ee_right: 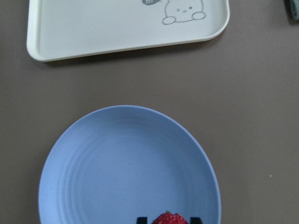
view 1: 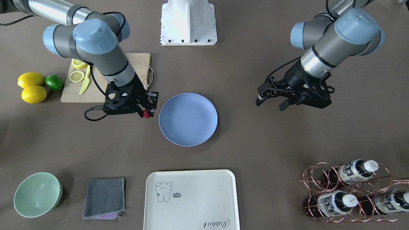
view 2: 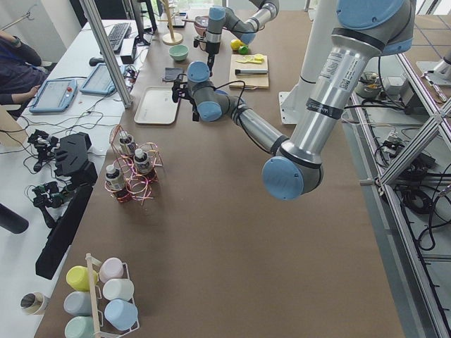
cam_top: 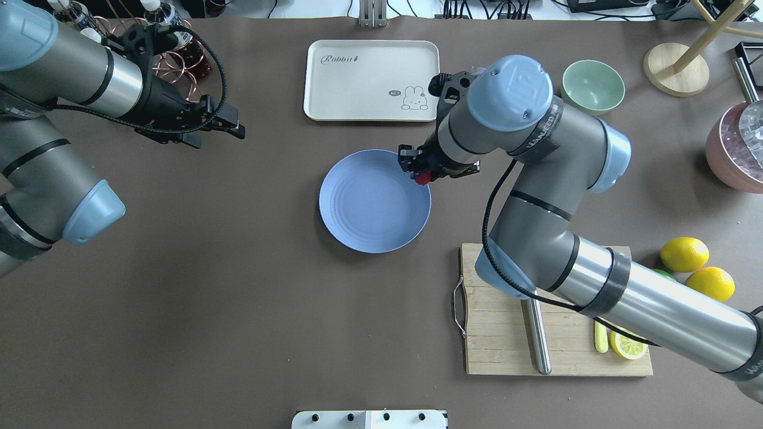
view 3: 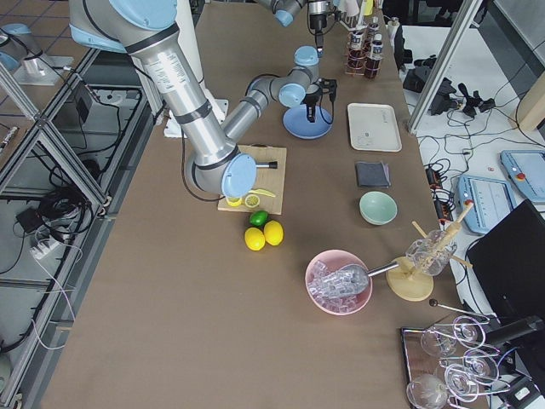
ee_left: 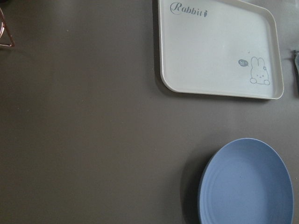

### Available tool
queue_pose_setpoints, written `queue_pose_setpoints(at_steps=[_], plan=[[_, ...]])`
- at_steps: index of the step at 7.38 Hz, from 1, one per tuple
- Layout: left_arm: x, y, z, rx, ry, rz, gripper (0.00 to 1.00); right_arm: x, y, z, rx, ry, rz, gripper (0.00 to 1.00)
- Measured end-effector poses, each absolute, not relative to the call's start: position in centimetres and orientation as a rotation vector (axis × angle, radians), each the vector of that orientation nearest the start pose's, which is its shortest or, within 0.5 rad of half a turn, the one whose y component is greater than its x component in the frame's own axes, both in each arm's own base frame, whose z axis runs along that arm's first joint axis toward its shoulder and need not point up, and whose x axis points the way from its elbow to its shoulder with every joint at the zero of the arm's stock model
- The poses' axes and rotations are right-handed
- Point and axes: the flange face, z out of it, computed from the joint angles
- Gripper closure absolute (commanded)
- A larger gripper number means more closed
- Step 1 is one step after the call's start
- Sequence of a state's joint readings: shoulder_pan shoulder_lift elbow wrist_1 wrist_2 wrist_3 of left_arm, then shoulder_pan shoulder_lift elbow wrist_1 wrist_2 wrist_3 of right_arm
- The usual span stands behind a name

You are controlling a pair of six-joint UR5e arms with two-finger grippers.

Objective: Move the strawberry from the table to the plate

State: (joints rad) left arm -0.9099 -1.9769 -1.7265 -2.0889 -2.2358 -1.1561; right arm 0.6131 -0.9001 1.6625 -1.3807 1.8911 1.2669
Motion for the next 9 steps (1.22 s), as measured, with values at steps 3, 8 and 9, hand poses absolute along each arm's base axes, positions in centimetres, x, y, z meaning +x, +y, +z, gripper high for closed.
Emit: queue_pose_setpoints(at_steps=[3, 8, 9], plan=[[23.2, -55.6, 35.4, 0.199, 1.059, -0.062, 0.02, -56.6, -45.1, 18.0, 0.167, -0.945, 0.143, 1.00], [-3.0, -57.8, 47.0, 0.216, 0.762, 0.111, 0.03, -59.5, -45.0, 18.6, 0.184, -0.904, 0.146, 1.00], [-7.8, -57.2, 49.1, 0.207, 0.740, 0.139, 0.03, -60.1, -45.7, 18.5, 0.192, -0.894, 0.154, 1.00]])
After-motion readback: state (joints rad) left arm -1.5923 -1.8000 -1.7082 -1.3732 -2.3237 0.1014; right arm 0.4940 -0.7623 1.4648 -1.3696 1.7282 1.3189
